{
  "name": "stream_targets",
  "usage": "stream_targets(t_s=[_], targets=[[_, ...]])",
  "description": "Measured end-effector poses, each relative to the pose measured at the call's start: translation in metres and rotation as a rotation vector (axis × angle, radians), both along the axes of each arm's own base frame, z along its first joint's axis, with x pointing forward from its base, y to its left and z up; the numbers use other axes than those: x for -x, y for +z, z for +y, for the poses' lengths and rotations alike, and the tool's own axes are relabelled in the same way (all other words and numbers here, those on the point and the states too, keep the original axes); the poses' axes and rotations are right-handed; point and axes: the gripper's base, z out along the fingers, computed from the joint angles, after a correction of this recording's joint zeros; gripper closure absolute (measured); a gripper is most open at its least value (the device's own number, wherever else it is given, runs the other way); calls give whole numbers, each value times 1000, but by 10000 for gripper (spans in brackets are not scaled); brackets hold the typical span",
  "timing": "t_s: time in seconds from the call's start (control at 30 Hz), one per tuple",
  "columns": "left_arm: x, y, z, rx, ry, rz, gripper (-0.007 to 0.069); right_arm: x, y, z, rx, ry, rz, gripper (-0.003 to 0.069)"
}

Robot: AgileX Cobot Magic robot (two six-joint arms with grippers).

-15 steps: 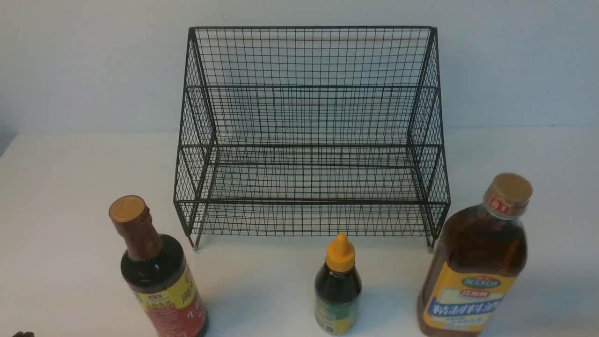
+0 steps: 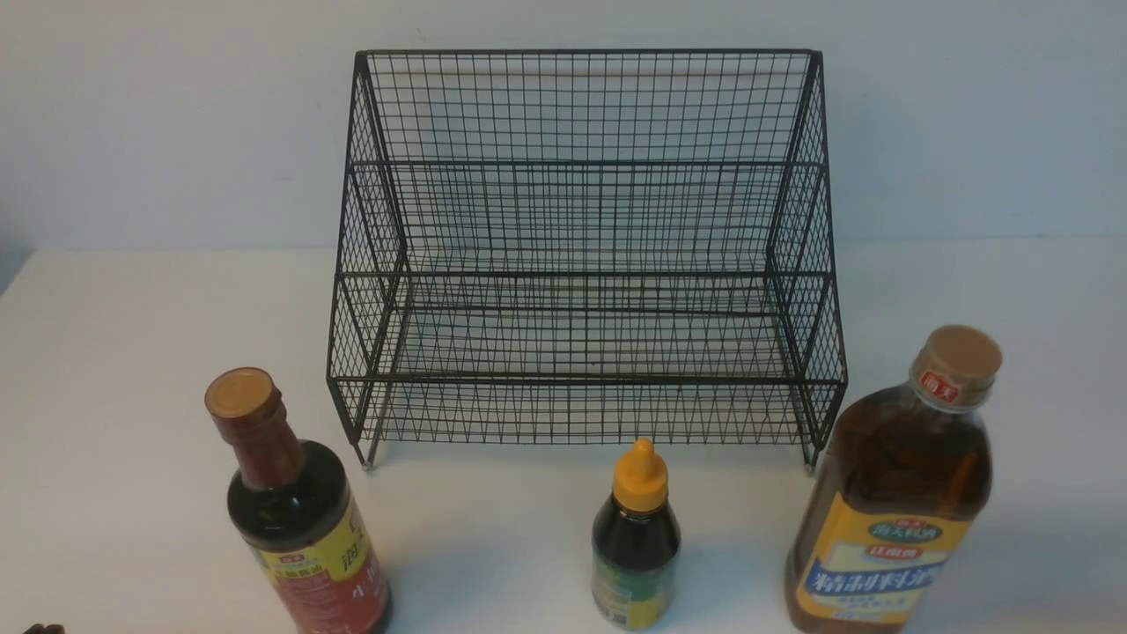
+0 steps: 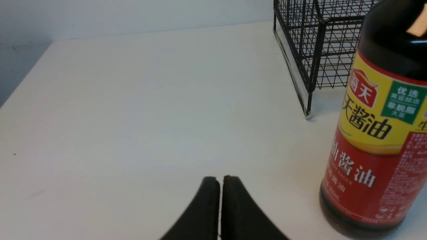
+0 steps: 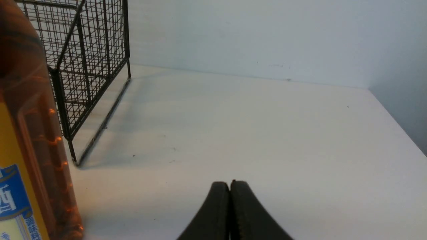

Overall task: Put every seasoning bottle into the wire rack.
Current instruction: Use the right arm to grab the condiment bottle closest to it

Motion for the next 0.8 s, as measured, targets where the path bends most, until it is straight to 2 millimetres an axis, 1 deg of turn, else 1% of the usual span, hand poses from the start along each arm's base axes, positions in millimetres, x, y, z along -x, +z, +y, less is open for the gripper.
stream_targets(t_s=[0.67, 0.7, 0.73, 0.77, 0.8], targets=[[0, 0, 0, 0, 0, 0, 629, 0, 0, 0, -6, 0, 0, 673], [0, 0, 0, 0, 0, 0, 629, 0, 0, 1, -42, -2, -2, 673], [0, 0, 0, 0, 0, 0, 629, 0, 0, 2, -116, -3, -7, 673], [0, 0, 0, 0, 0, 0, 629, 0, 1, 3, -226, -5, -18, 673], [0, 0, 0, 0, 0, 0, 629, -1, 2, 5, -377, -10, -33, 673]])
